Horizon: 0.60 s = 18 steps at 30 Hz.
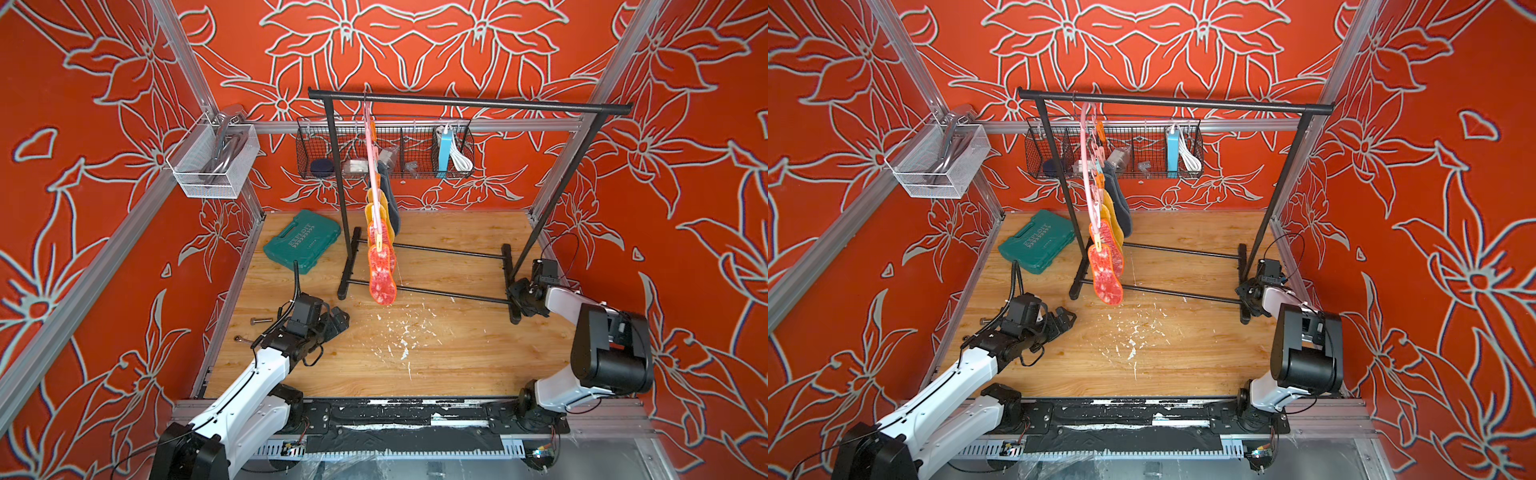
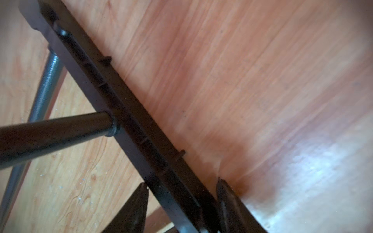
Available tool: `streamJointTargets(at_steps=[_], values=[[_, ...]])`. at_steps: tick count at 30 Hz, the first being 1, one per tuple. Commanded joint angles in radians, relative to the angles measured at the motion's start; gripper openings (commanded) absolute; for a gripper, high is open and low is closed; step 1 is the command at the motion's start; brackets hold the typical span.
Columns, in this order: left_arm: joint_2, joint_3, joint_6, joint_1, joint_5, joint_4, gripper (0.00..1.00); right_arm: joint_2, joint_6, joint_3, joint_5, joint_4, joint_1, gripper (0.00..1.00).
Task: Take the shoe insoles off the hanger
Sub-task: Move the clothesline to the center of the board.
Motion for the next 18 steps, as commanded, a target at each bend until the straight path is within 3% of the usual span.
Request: streamJointTargets(at_steps=[1,9,18], values=[[-0.014,-0.004,0.001,-0.005,0.003,0.000,0.98,0.045,0.122,-0.062,-0.087,-0.012,0.065,0.57],[-0.055,-0.018,-0.005,-0.005,-0.002,-0.016,0.98,0.046,0.140,-0.052,-0.096,0.000,0.109,0.61],[-0.073,-0.017,-0.005,-0.005,0.008,-0.014,0.98,-0.162,-0.039,-0.072,-0.026,-0.167,0.107,0.73]])
